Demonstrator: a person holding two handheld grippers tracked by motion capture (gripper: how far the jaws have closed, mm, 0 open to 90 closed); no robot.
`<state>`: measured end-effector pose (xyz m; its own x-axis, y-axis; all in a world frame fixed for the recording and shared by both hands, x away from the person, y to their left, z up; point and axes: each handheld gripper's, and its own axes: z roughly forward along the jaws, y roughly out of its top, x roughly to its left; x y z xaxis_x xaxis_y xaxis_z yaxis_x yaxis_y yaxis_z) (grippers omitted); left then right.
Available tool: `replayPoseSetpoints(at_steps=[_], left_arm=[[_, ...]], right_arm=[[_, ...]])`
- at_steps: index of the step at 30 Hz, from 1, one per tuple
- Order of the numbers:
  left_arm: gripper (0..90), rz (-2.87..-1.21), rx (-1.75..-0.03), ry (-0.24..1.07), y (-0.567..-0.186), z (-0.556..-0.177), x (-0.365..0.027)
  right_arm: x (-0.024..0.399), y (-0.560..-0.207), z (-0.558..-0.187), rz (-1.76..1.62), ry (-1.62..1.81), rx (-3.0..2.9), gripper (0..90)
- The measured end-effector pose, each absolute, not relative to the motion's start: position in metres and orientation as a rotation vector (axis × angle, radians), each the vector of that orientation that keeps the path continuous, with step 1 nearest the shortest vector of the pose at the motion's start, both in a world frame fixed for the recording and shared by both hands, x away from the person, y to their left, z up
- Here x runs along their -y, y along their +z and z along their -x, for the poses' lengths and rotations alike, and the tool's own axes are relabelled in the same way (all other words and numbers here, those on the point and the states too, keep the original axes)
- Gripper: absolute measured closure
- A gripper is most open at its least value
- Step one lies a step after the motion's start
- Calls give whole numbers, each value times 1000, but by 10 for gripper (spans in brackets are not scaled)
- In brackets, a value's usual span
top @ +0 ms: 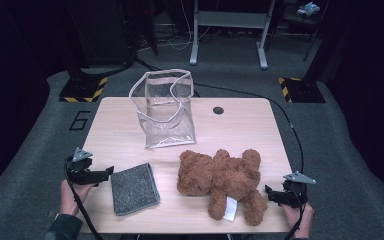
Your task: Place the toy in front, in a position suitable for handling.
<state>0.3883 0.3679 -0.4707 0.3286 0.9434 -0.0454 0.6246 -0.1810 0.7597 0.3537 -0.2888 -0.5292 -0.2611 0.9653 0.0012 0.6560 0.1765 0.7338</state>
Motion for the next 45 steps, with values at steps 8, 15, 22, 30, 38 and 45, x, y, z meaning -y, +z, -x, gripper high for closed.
replayPoseSetpoints(at_steps=[8,15,22,30,38,45], left_arm=[[67,-1919,-1342,571,-452,-400,-360],[72,-1907,-1314,539,-434,-412,-354],[77,-1909,-1279,523,-413,-430,-345],[84,-1910,-1246,518,-390,-449,-333],[88,-1921,-1212,516,-367,-468,-322],[94,-1929,-1192,527,-349,-485,-314]], right_arm=[[289,-529,-354,-1523,870,-1988,80],[289,-529,-354,-1523,870,-1988,80],[289,-529,-354,-1522,869,-1988,80],[289,-529,-354,-1521,872,-1988,80],[289,-529,-354,-1521,872,-1988,80],[289,-529,-354,-1522,871,-1988,80]])
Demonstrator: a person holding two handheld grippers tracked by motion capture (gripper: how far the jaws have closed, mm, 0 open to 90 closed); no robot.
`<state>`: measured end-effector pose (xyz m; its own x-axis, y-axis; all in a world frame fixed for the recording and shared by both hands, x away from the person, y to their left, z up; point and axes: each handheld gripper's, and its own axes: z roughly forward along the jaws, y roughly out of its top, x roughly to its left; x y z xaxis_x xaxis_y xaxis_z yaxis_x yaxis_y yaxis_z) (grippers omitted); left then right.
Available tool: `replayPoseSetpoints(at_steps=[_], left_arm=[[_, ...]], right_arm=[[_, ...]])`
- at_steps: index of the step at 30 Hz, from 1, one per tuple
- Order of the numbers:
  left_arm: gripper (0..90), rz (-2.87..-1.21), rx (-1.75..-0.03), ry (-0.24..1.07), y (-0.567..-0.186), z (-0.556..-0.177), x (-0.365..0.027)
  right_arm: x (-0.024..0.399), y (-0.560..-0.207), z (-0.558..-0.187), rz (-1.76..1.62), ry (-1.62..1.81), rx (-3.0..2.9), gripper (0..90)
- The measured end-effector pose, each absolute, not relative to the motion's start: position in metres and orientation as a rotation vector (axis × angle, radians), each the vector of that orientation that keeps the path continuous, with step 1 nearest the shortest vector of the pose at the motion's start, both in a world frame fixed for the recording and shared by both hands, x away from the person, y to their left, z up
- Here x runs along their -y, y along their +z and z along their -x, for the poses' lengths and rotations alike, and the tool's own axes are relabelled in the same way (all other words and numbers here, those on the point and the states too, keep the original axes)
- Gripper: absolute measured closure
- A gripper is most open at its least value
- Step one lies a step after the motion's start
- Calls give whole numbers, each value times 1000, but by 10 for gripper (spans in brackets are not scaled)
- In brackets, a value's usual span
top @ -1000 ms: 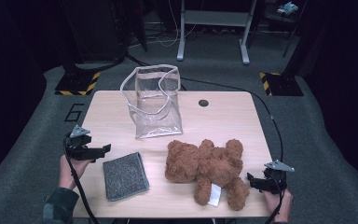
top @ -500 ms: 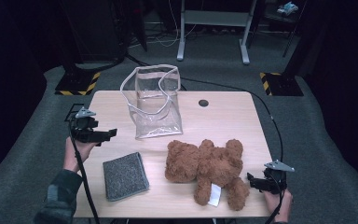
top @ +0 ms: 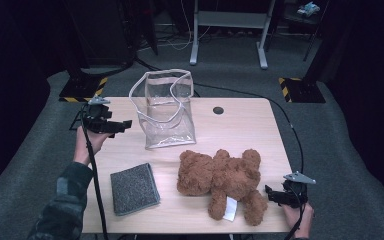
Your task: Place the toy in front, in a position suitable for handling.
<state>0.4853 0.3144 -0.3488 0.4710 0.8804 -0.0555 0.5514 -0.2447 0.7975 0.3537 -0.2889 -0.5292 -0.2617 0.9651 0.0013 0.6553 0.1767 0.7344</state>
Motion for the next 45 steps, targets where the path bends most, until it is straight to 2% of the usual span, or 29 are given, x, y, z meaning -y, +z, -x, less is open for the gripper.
replayPoseSetpoints(at_steps=[11,25,34,35,36,45], left_arm=[[123,-1947,-1196,534,-334,-518,-302],[171,-1924,-1267,515,-338,-555,-291],[363,-1852,-1374,426,-346,-577,-294],[387,-1855,-1378,439,-347,-579,-293],[447,-1867,-1373,442,-348,-579,-294],[577,-1900,-1456,527,-350,-580,-291]], right_arm=[[289,-529,-354,-1522,871,-1989,80],[289,-529,-354,-1521,872,-1988,80],[289,-529,-353,-1521,872,-1989,81],[289,-529,-354,-1521,872,-1989,81],[289,-529,-353,-1521,872,-1990,81],[289,-529,-354,-1522,872,-1988,81]])
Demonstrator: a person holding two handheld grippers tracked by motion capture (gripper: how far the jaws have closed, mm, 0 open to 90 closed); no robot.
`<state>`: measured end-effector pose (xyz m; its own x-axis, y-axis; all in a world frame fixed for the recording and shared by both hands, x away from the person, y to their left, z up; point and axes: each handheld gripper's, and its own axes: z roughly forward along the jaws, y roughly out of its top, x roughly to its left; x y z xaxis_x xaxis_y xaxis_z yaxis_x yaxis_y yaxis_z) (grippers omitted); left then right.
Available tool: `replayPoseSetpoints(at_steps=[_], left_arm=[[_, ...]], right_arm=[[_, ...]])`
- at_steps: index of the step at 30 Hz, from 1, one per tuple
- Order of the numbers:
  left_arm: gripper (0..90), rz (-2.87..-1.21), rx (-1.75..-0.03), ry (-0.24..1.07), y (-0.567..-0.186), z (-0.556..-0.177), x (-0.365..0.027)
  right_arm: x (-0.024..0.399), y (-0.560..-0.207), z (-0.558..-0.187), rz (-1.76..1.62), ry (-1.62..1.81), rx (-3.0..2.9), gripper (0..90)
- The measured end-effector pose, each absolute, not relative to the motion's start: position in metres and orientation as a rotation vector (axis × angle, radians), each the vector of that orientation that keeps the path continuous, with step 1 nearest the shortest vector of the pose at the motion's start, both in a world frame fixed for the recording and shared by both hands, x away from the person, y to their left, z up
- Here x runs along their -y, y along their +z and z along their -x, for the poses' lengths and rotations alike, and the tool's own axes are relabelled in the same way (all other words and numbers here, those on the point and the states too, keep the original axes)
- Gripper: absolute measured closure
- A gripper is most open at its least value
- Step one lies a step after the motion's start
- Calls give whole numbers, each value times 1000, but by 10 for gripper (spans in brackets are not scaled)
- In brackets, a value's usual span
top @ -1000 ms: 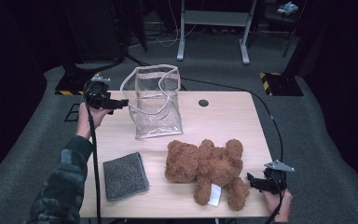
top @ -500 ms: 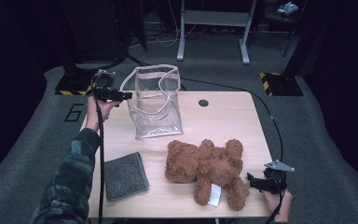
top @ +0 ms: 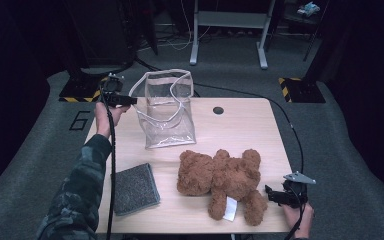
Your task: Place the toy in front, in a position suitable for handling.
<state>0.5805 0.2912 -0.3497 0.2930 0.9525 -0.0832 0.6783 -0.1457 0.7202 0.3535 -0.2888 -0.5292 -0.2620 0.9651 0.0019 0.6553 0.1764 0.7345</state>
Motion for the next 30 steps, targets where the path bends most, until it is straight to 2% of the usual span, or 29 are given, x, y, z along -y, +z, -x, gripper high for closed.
replayPoseSetpoints(at_steps=[6,11,15,30], left_arm=[[675,-1930,-1494,591,-351,-581,-285],[801,-1918,-1527,640,-350,-581,-283],[855,-1902,-1530,660,-351,-580,-284],[867,-1863,-1571,666,-350,-581,-305]], right_arm=[[289,-529,-353,-1522,870,-1989,82],[289,-529,-353,-1522,870,-1988,82],[289,-529,-353,-1522,871,-1988,82],[289,-529,-353,-1522,871,-1988,83]])
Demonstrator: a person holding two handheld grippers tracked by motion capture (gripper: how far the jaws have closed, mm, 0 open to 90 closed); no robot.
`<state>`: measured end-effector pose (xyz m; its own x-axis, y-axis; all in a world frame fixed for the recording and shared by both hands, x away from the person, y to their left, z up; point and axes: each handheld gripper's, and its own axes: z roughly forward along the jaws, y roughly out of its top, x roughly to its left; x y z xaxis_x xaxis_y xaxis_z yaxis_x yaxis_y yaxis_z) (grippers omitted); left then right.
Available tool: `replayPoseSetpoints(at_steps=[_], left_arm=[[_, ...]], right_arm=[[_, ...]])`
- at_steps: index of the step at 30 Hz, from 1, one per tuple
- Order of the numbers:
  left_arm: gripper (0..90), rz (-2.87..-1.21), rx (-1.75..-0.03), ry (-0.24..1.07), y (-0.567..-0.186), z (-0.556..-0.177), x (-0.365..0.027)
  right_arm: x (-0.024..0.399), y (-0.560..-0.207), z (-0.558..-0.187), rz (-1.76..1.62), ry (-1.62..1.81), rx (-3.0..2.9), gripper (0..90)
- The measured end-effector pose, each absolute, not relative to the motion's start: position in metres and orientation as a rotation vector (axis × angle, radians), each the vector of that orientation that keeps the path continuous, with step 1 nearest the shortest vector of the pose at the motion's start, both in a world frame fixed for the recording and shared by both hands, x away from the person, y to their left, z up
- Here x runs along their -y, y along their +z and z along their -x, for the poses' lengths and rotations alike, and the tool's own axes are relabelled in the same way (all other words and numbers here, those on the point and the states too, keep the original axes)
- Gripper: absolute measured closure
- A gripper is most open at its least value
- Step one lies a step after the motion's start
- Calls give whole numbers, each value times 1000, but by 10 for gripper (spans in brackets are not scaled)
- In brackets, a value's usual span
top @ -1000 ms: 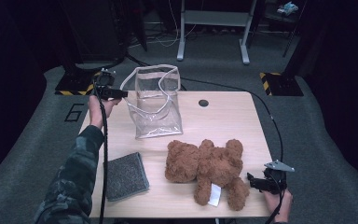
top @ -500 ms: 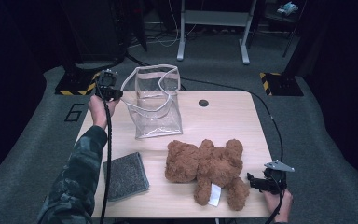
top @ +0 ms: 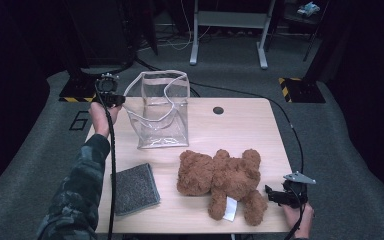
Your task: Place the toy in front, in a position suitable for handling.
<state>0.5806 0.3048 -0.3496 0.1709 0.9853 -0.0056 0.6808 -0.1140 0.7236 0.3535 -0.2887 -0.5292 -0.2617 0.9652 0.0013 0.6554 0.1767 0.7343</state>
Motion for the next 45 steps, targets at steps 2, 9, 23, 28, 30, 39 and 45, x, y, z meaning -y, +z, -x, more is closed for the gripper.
replayPoseSetpoints(at_steps=[2,9,23,28,30,39,45], left_arm=[[867,-1857,-1582,671,-349,-581,-308],[867,-1843,-1605,692,-349,-580,-321],[867,-1780,-1689,720,-349,-573,-351],[864,-1776,-1704,745,-350,-569,-358],[855,-1773,-1703,745,-350,-567,-361],[389,-1768,-1613,787,-327,-553,-350],[305,-1818,-1494,751,-312,-548,-320]], right_arm=[[289,-529,-353,-1522,870,-1988,83],[289,-529,-353,-1522,871,-1988,83],[289,-529,-353,-1522,871,-1988,83],[289,-529,-353,-1521,871,-1988,83],[289,-529,-353,-1521,871,-1988,83],[289,-529,-353,-1522,871,-1987,83],[289,-529,-353,-1523,871,-1987,83]])
